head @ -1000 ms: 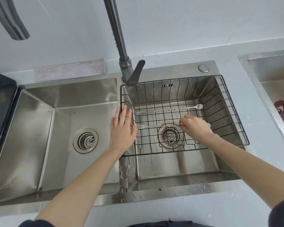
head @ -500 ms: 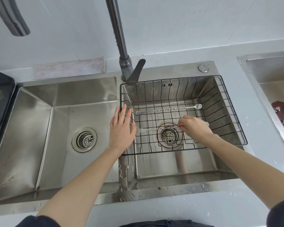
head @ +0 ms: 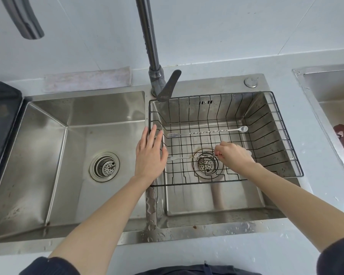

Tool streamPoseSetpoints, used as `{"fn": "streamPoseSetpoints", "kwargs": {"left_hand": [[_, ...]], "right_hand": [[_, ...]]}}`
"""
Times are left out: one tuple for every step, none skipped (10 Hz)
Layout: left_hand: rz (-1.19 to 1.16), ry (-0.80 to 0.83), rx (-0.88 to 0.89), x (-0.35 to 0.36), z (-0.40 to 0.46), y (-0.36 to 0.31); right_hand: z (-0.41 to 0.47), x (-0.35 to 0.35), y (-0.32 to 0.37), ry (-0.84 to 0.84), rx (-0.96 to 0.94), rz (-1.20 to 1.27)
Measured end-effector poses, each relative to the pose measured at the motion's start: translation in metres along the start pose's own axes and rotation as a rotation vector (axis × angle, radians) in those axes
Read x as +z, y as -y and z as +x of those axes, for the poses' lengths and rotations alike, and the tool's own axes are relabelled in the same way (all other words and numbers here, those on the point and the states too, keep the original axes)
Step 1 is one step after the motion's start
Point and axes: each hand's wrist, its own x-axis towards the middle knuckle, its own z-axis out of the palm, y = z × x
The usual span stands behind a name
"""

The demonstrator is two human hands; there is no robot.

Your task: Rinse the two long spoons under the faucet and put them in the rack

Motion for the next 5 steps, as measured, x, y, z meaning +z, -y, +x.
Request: {"fn": "streamPoseSetpoints", "kwargs": {"left_hand": [[0.001,0.004,-0.004,-0.001,-0.001,-0.001],[0.011,0.027,-0.007,-0.003,-0.002,-0.002],[0.023,0.079,-0.022,-0.009,-0.001,-0.004],[0.036,0.093,-0.035,-0.016,0.0,-0.006],[0.056,0.036,-0.026,-0.031,0.0,-0.01]], "right_hand": [[-0.002,-0.001,0.001,0.002,0.004,-0.008],[-0.004,-0.004,0.002,0.0,0.007,-0.013],[-0.01,-0.012,0.006,0.003,0.015,-0.017],[-0.012,-0.022,0.011,-0.01,0.012,-0.032],[-0.011,-0.036,0.021,-0.06,-0.027,-0.053]]}}
